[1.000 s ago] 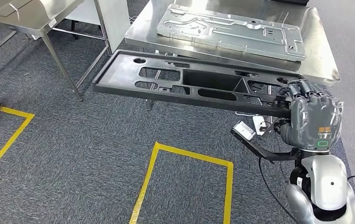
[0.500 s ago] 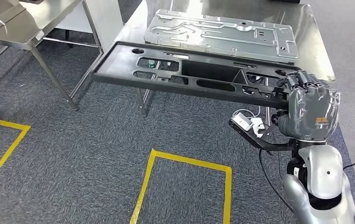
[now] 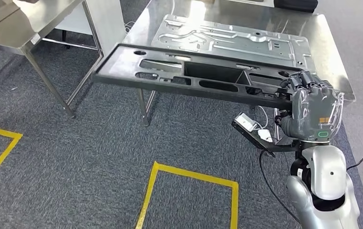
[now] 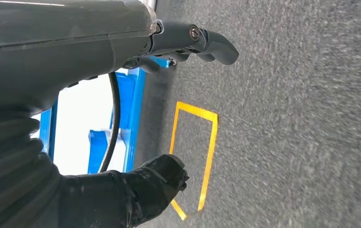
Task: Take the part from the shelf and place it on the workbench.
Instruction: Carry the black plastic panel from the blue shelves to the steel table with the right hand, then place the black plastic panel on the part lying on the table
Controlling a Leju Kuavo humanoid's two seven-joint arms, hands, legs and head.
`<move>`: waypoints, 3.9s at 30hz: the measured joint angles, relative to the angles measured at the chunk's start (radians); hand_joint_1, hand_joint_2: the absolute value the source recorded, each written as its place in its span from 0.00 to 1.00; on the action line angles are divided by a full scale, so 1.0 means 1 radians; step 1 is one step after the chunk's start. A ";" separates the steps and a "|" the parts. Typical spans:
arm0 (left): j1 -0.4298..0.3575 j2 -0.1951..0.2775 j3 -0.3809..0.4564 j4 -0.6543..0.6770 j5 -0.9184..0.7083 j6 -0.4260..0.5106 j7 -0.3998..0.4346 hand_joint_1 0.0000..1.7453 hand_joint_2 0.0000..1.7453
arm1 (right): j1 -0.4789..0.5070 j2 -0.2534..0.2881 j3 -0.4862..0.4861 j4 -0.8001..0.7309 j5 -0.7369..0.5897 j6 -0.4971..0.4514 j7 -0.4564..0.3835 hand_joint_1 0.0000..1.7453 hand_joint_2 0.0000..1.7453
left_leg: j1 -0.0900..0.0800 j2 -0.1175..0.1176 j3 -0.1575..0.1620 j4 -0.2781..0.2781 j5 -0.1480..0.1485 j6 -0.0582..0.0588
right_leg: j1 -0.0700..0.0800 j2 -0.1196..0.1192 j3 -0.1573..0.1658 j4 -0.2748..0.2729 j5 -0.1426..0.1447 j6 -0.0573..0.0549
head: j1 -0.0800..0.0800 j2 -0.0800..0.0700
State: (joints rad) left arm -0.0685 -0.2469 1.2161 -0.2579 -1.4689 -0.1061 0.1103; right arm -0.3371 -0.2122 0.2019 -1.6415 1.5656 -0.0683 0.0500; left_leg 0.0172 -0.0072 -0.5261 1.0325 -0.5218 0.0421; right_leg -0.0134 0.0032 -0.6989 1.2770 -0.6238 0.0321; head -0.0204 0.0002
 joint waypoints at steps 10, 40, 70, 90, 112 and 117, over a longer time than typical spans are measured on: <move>-0.003 0.016 0.006 0.001 0.013 -0.006 -0.004 0.00 1.00 | -0.047 0.032 0.051 0.020 0.006 0.018 0.040 1.00 1.00 | -0.003 0.002 0.038 0.104 -0.036 -0.043 | 0.017 0.002 0.095 -0.265 0.200 -0.074 | -0.001 0.000; 0.009 0.068 0.024 0.008 0.040 0.000 -0.006 0.00 1.00 | -0.068 0.049 0.108 0.079 -0.030 -0.017 0.019 1.00 1.00 | 0.014 0.004 0.013 0.015 0.021 -0.062 | 0.001 -0.007 0.102 -0.250 0.177 -0.041 | 0.002 0.000; 0.001 0.071 0.033 0.011 0.032 -0.004 0.002 0.00 1.00 | -0.027 0.006 0.015 0.142 -0.031 -0.024 0.004 1.00 1.00 | 0.006 0.000 0.046 -0.020 -0.009 -0.052 | 0.001 -0.004 0.062 -0.243 0.210 -0.038 | 0.001 0.000; -0.006 0.079 0.032 0.014 0.016 -0.014 -0.010 0.00 1.00 | -0.085 0.007 -0.023 0.310 0.001 -0.042 0.023 1.00 1.00 | 0.000 0.001 -0.090 -0.019 0.103 -0.007 | 0.004 0.002 0.032 -0.027 0.028 -0.011 | 0.000 0.000; -0.011 0.087 0.022 0.018 -0.022 -0.073 -0.030 0.00 1.00 | -0.330 0.039 -0.006 0.915 0.006 -0.184 0.202 1.00 1.00 | -0.005 0.001 -0.088 0.012 0.081 -0.043 | 0.006 -0.005 0.115 -0.252 0.169 -0.042 | -0.001 0.000; -0.011 0.086 0.016 0.020 -0.023 -0.075 -0.035 0.00 1.00 | -0.356 0.062 0.017 1.035 0.006 -0.210 0.201 1.00 1.00 | -0.003 0.001 -0.080 -0.009 0.087 -0.017 | 0.007 -0.004 0.097 -0.220 0.145 -0.019 | 0.000 0.000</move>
State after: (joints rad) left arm -0.0798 -0.1613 1.2323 -0.2377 -1.4916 -0.1808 0.0754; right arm -0.6935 -0.1507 0.2190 -0.6062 1.5713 -0.2787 0.2506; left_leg 0.0145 -0.0066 -0.6063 1.0230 -0.4350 0.0249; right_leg -0.0068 -0.0006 -0.6014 1.0568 -0.4783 0.0133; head -0.0208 0.0002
